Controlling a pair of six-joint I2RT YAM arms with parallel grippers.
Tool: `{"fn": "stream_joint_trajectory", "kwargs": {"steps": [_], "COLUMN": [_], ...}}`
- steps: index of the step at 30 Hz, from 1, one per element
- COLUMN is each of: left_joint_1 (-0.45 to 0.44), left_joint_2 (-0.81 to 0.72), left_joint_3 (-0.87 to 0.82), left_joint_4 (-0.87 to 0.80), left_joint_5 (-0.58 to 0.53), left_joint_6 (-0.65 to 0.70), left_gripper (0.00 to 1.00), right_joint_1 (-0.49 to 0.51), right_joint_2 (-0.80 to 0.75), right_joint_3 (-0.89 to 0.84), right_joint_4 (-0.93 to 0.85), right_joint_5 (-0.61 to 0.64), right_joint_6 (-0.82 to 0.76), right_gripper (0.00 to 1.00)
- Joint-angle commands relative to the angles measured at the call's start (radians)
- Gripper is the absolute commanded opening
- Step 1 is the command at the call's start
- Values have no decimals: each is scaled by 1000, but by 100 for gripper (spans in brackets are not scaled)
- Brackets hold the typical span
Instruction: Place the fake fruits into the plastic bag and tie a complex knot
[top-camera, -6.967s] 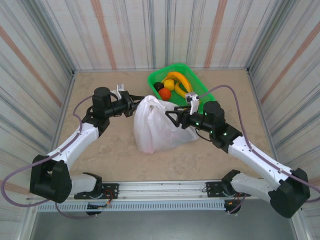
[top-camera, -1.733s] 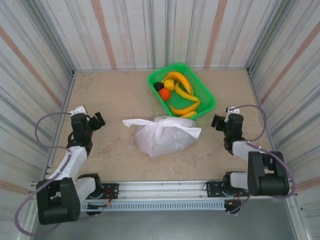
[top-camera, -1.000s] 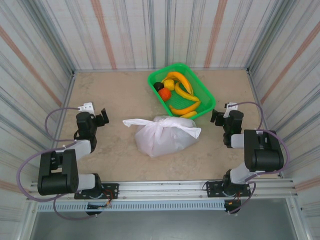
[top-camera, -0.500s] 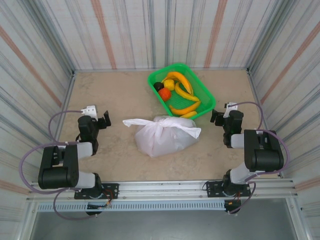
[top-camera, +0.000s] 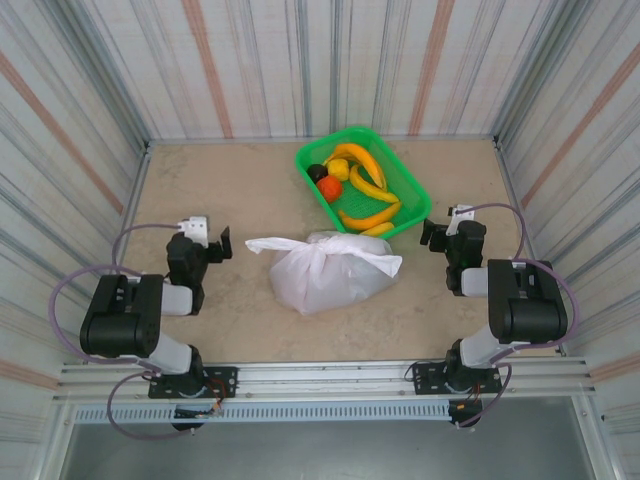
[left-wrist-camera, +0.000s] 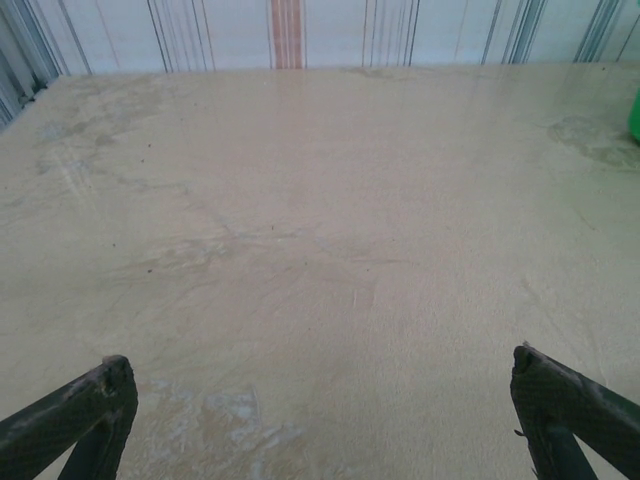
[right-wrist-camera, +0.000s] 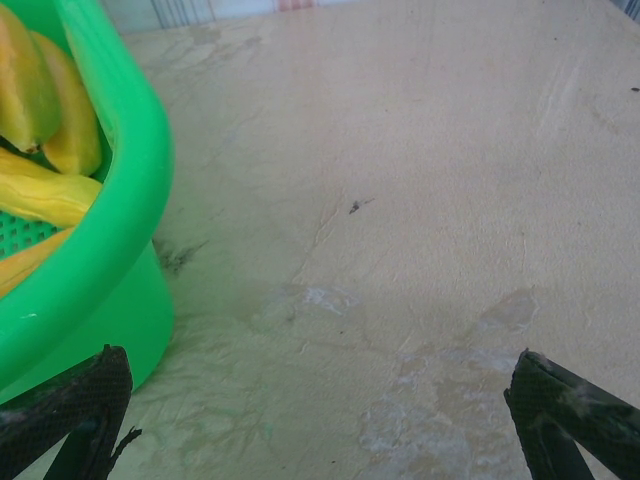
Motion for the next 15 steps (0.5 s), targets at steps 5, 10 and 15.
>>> {"fn": "stream_joint_trajectory", "kwargs": {"steps": [5, 10, 15], "left_joint_1": [-3, -2, -3], "left_joint_2": [-2, -1, -4], "left_joint_3": [38, 40, 8], "left_joint_4": [-31, -35, 21], "left_joint_5": [-15, -22, -18], "left_joint_6": [26, 23, 24], "left_gripper": [99, 99, 99], "right_joint_1": [5, 5, 5], "right_joint_2": [2, 1, 1], "right_joint_3": [14, 13, 13], "right_joint_4": [0, 0, 0], "right_joint_5": [18, 18, 17], "right_joint_6": [-10, -10, -10], "right_gripper": [99, 99, 99]}}
